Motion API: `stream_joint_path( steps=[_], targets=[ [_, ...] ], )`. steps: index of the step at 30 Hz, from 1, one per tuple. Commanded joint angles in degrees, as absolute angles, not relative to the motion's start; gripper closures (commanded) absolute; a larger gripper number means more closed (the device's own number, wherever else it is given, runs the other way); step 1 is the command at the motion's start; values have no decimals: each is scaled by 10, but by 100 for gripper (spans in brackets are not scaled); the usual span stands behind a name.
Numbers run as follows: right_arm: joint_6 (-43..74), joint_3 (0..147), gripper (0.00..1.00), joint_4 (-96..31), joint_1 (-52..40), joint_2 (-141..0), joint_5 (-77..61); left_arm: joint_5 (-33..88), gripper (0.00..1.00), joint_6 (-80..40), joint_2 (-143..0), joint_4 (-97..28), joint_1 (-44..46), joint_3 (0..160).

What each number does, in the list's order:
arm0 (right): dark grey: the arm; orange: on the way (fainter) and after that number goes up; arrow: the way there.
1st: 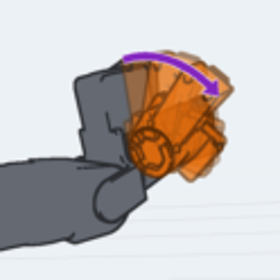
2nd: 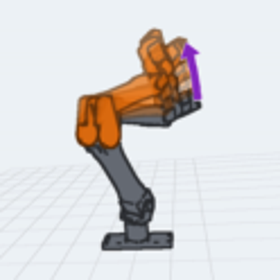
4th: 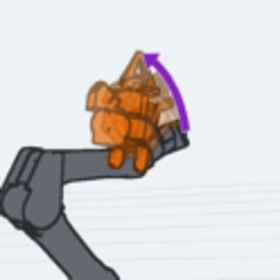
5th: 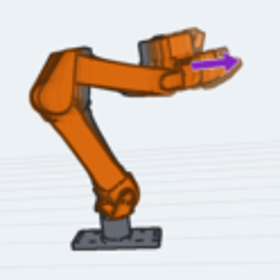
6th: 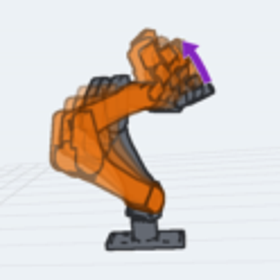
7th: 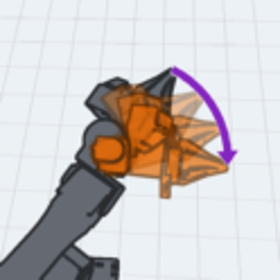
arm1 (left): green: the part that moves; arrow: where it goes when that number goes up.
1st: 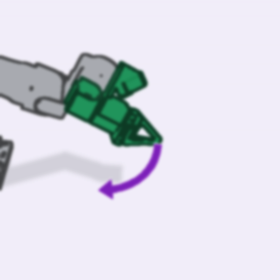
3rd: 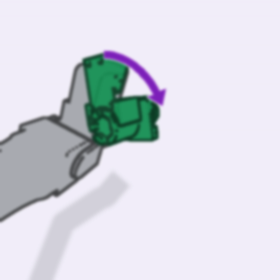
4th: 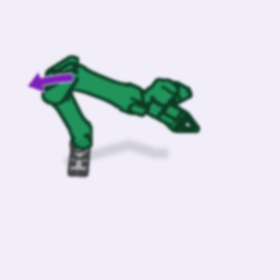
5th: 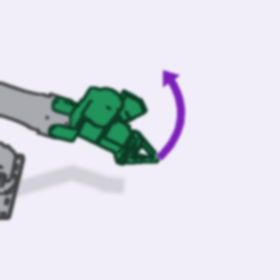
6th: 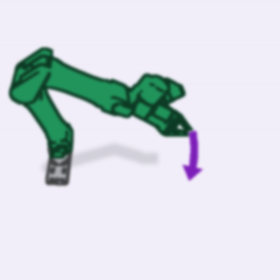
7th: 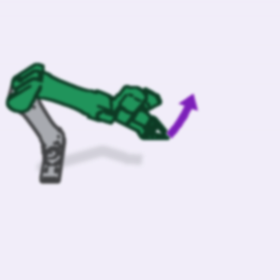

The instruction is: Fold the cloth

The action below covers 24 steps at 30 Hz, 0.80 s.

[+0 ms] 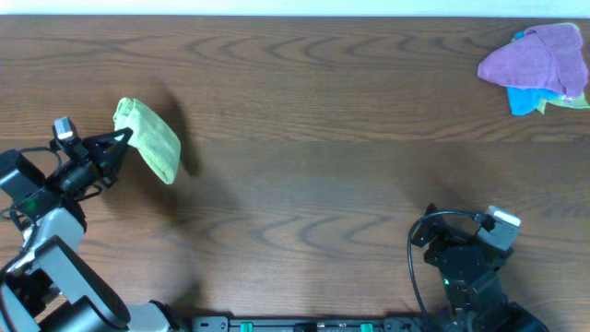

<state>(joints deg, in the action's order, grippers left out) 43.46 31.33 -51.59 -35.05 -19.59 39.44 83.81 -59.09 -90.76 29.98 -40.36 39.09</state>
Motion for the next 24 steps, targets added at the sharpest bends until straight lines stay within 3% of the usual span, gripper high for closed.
stream_joint_path(
  steps=[1, 10, 19, 24],
  targets=[
    [443, 313, 1, -517, -344, -193, 403, 837, 95, -553, -908, 303, -409, 404],
    [443, 313, 1, -517, -344, -193, 403, 790, 94, -485, -908, 287, -418, 404],
    [443, 313, 1, -517, -344, -193, 403, 724, 94, -312, -908, 69, -470, 404],
    [443, 313, 1, -517, -344, -193, 403, 700, 94, -266, -908, 22, -469, 404]
  ],
)
